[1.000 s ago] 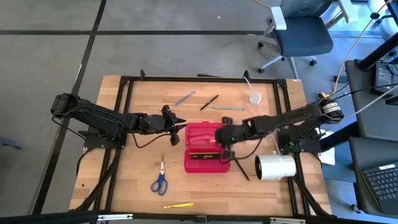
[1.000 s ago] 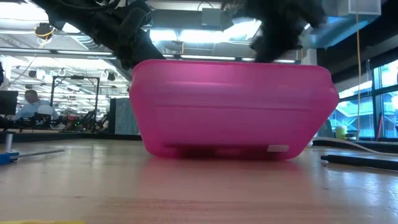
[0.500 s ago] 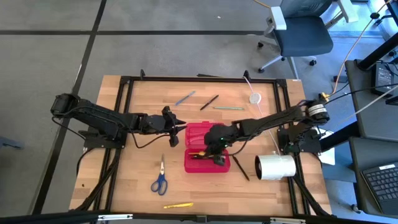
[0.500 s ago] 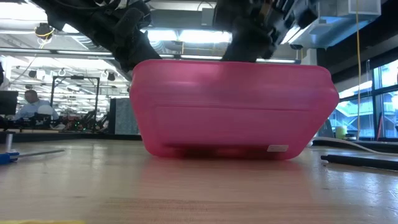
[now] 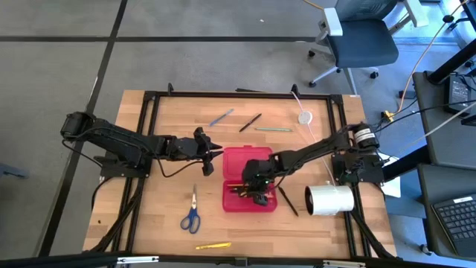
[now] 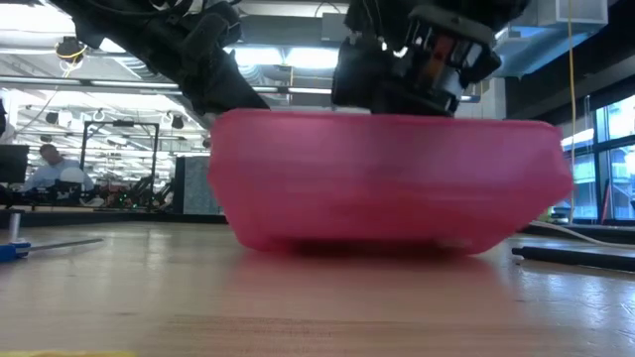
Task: Pick & place school supplies into a supply box
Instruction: Put the top yellow pen into the red supply box, then put the bottom black pen into the red supply box
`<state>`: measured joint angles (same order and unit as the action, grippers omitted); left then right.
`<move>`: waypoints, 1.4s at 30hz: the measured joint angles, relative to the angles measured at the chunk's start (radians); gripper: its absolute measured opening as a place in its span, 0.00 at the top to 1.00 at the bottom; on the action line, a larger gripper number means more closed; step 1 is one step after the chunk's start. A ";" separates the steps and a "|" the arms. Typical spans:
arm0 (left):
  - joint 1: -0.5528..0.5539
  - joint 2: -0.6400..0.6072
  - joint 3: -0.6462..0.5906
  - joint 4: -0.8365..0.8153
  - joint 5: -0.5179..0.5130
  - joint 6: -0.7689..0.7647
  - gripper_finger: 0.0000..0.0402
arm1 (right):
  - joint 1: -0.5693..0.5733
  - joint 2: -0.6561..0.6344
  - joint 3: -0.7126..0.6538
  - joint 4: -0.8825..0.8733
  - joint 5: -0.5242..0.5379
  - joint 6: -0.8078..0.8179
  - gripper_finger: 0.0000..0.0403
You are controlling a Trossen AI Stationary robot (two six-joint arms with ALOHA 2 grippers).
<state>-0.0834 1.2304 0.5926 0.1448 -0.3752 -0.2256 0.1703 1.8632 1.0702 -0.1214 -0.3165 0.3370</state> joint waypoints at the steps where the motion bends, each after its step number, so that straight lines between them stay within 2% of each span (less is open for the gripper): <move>1: 0.000 0.000 0.000 0.000 0.000 0.000 0.81 | 0.000 0.008 0.000 -0.001 0.000 0.000 0.82; 9: 0.000 0.000 0.000 0.000 0.000 -0.023 0.81 | -0.001 0.066 0.000 0.007 0.006 -0.017 0.81; 17: 0.000 0.000 0.000 -0.001 -0.001 -0.023 0.81 | -0.001 0.071 0.001 0.008 0.006 -0.055 0.80; 30: 0.000 0.000 0.000 -0.010 -0.001 -0.023 0.81 | 0.000 0.071 0.001 0.022 0.006 -0.088 0.61; 42: 0.000 0.000 -0.001 -0.021 -0.001 -0.023 0.81 | -0.001 0.034 0.010 0.021 0.012 -0.116 0.60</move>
<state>-0.0834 1.2304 0.5919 0.1237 -0.3763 -0.2485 0.1696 1.8975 1.0805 -0.1002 -0.3042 0.2213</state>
